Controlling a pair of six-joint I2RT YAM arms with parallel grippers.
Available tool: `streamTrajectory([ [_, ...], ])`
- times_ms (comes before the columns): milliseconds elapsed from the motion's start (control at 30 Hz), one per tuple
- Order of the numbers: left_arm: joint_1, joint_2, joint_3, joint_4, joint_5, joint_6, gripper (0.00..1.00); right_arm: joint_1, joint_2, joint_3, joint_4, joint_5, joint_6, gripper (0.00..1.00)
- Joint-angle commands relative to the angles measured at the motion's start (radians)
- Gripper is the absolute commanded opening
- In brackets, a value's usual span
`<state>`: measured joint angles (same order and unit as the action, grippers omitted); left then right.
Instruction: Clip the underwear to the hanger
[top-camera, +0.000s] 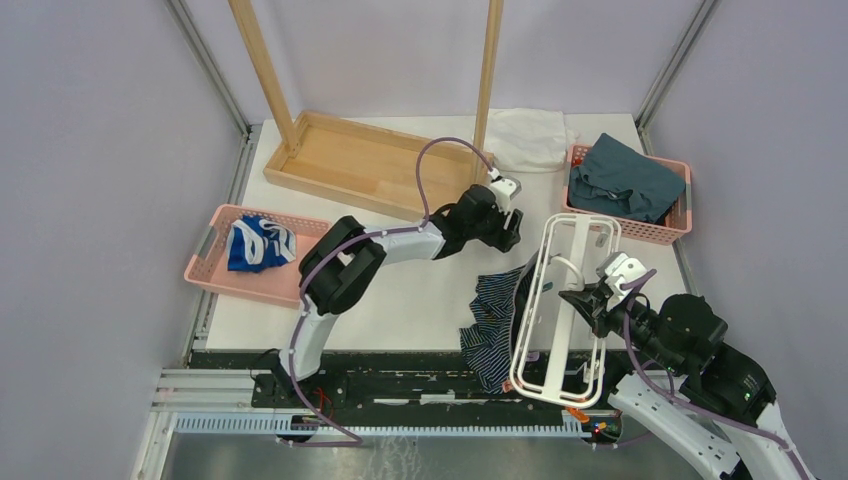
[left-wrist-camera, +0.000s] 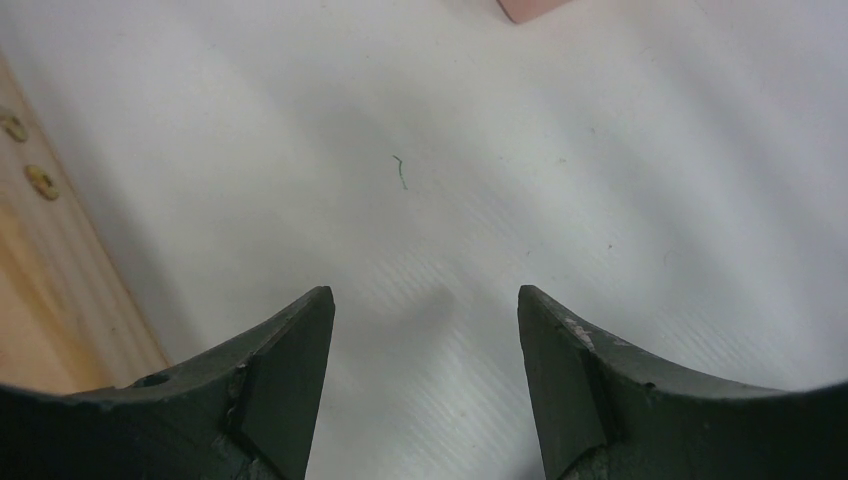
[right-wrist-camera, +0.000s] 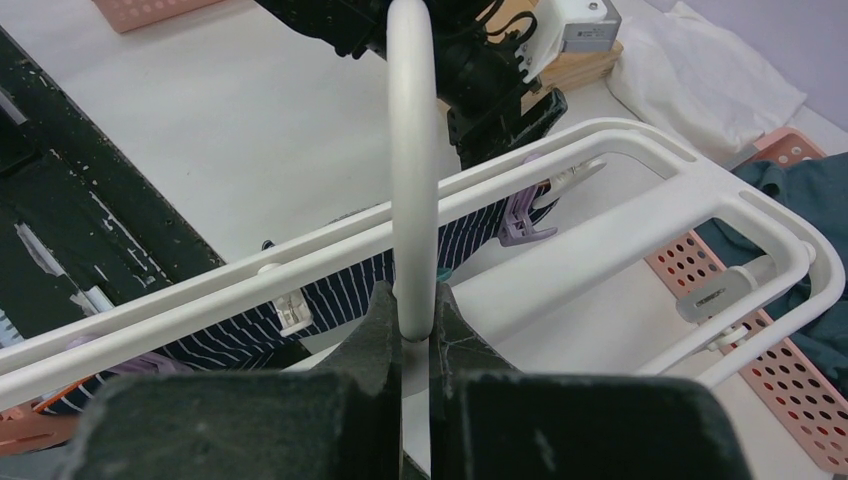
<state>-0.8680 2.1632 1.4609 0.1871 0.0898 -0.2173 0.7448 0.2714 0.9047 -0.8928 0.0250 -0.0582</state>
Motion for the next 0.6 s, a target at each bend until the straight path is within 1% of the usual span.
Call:
streamTrajectory([
  [0,0.036,-0.151,-0.029,0.015,-0.067,0.0,0.75,0.0,-0.014,0.052,0.12,0.026,-0.006,0.0],
  [100,0.097,-0.196,-0.072,0.012,-0.074,-0.03,0.75,0.0,-0.013,0.049,0.121,0.025,-0.002,0.0],
  [200,0.139,-0.201,-0.091,0.001,-0.078,-0.026,0.75,0.0,-0.009,0.049,0.114,0.024,-0.002,0.0],
  [300,0.152,-0.187,-0.087,-0.003,-0.09,-0.002,0.76,0.0,-0.008,0.044,0.113,0.024,-0.001,0.0],
  [400,0.16,-0.142,-0.043,-0.048,-0.088,0.004,0.76,-0.001,-0.005,0.045,0.112,0.023,0.0,0.0],
  [567,0.155,-0.083,0.003,-0.099,-0.028,-0.011,0.76,0.0,-0.005,0.041,0.108,0.026,-0.001,0.01],
])
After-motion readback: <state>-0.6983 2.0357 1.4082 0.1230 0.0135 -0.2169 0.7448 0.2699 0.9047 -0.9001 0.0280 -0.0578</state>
